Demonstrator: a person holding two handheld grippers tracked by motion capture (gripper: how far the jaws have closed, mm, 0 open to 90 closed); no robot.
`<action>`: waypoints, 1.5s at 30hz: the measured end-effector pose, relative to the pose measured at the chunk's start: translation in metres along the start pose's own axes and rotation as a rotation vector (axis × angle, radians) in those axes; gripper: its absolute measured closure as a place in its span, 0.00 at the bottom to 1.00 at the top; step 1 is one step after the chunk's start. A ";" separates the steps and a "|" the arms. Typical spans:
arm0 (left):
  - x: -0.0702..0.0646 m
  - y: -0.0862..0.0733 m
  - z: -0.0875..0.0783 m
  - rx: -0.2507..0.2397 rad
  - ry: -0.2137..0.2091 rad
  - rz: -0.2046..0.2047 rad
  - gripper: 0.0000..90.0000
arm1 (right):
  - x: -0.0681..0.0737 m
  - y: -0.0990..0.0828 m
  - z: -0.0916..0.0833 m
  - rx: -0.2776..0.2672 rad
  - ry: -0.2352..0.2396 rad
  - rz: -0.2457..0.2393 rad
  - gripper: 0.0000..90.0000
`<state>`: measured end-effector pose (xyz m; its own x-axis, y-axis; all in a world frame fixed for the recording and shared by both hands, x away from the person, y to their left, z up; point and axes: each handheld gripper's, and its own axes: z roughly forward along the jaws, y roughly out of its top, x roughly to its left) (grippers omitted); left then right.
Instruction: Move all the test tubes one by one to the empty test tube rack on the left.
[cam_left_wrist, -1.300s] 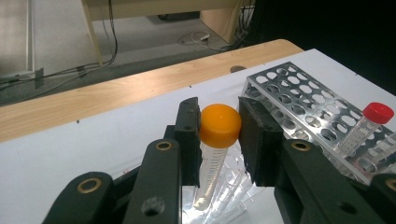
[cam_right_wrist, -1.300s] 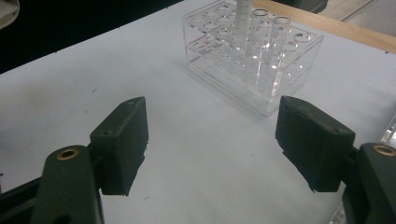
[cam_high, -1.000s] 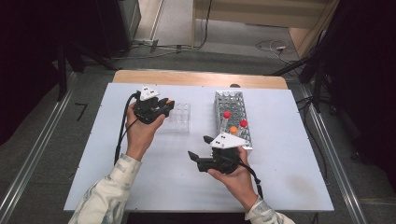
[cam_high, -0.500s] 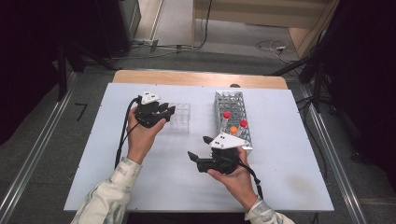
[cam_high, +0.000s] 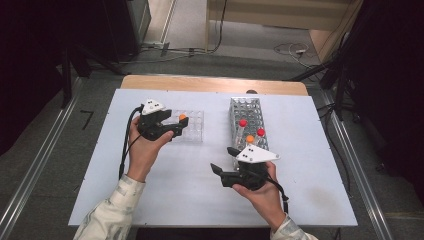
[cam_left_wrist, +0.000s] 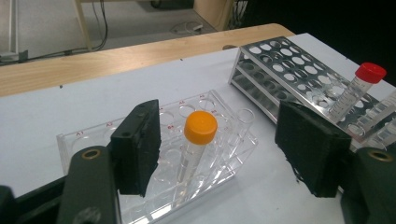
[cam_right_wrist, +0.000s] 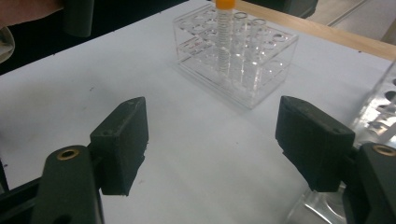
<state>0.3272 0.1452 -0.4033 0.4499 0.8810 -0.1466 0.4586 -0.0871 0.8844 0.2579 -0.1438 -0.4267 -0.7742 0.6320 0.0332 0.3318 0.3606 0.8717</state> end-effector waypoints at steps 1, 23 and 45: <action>0.000 -0.001 -0.001 -0.001 -0.003 -0.001 0.32 | -0.001 -0.001 -0.003 -0.003 -0.001 0.002 0.27; -0.005 -0.009 -0.014 -0.002 -0.031 -0.007 0.27 | -0.042 -0.029 -0.035 -0.006 -0.160 0.074 0.28; -0.003 -0.010 -0.015 -0.007 -0.029 -0.016 0.28 | -0.071 -0.032 -0.003 0.008 -0.246 0.089 0.64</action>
<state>0.3098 0.1503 -0.4050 0.4647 0.8682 -0.1739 0.4611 -0.0696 0.8846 0.3006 -0.2021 -0.4554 -0.5880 0.8088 -0.0109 0.3975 0.3006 0.8669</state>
